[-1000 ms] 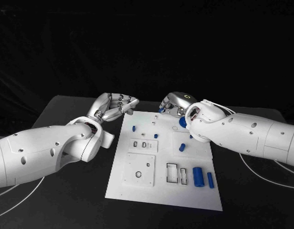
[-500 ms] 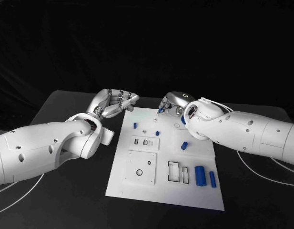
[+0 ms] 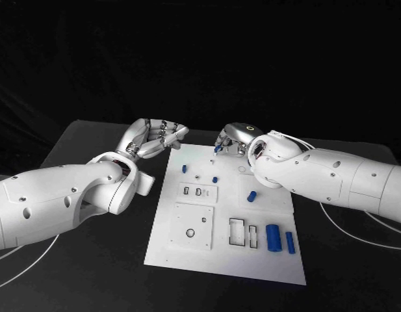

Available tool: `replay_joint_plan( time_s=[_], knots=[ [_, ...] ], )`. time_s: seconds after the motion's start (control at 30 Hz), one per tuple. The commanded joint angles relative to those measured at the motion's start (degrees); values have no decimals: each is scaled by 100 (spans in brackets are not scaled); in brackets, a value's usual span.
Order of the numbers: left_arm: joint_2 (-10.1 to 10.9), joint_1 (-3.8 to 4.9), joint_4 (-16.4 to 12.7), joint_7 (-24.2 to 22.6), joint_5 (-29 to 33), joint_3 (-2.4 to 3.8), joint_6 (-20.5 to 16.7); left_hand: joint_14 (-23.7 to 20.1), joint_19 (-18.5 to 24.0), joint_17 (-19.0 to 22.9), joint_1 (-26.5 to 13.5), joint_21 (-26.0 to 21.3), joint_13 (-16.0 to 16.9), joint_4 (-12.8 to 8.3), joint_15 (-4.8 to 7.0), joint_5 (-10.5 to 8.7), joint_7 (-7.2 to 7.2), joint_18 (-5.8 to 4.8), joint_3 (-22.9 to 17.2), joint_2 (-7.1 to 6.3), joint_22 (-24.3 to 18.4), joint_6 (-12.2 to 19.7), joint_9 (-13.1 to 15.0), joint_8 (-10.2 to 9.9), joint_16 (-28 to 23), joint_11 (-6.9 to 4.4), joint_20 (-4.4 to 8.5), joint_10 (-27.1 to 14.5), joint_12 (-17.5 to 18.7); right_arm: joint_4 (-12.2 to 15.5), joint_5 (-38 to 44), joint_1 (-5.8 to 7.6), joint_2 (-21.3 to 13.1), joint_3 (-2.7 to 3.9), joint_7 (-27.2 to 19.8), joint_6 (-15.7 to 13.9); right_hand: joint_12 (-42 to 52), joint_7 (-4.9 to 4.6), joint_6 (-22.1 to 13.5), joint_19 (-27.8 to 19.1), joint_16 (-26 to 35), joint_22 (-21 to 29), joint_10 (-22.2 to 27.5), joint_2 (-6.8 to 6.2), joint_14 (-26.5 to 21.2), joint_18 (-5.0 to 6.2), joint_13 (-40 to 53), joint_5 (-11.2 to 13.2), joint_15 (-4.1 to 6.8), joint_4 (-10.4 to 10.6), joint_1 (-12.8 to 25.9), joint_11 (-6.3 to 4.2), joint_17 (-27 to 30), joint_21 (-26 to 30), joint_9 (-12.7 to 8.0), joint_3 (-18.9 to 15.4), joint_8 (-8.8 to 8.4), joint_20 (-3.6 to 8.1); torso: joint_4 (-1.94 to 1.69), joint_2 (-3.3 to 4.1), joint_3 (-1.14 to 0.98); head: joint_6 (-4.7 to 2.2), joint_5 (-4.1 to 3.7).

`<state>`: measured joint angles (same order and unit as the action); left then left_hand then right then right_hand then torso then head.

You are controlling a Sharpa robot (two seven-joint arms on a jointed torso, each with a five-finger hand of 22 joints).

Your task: Assemble the parts on the task board

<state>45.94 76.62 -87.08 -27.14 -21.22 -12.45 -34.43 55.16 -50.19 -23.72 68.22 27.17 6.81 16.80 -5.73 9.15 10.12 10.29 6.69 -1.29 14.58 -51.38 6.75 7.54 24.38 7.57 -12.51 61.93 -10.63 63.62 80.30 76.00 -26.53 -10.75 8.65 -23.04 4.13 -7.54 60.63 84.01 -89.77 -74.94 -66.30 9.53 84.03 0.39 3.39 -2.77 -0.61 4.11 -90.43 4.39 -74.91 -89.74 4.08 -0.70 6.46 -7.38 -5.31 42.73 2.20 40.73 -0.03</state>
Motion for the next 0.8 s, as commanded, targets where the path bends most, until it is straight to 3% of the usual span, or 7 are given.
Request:
replay_joint_plan(
  time_s=[0.03,0.2,0.8],
  knots=[
    [-12,15,-20,-90,2,7,34,-34,39,7,19,-34,5,-1,-5,-35,41,8,48,28,-7,1,8,-7,-19,0,8,-28,12,-28,82,3,20,2,28,104,-18,66,79,599,-23,-1506,26,8,597,-39,1,-13,-23,11,-18,15,-1509,-26,46,37,23,14,-1,-2,-1,9,0],
    [-15,21,-20,-91,2,7,34,-40,42,10,25,-42,6,-2,-7,-35,42,8,48,30,-11,2,8,-8,-23,1,6,-29,13,-58,113,2,45,2,27,125,-23,66,77,599,-23,-1506,28,7,597,-39,2,-14,-22,14,-17,15,-1509,-26,45,39,20,14,-17,1,-4,38,46],
    [11,42,-36,-118,2,7,-6,-44,42,13,32,-51,8,-3,-8,-35,42,9,47,36,-16,2,9,-9,-27,1,4,-28,12,-269,15,-14,209,2,75,318,-52,68,57,599,-23,-1506,50,-3,597,-39,1,-15,-19,26,-23,14,-1509,-26,37,62,-7,14,-10,-16,4,97,3]
  ],
)
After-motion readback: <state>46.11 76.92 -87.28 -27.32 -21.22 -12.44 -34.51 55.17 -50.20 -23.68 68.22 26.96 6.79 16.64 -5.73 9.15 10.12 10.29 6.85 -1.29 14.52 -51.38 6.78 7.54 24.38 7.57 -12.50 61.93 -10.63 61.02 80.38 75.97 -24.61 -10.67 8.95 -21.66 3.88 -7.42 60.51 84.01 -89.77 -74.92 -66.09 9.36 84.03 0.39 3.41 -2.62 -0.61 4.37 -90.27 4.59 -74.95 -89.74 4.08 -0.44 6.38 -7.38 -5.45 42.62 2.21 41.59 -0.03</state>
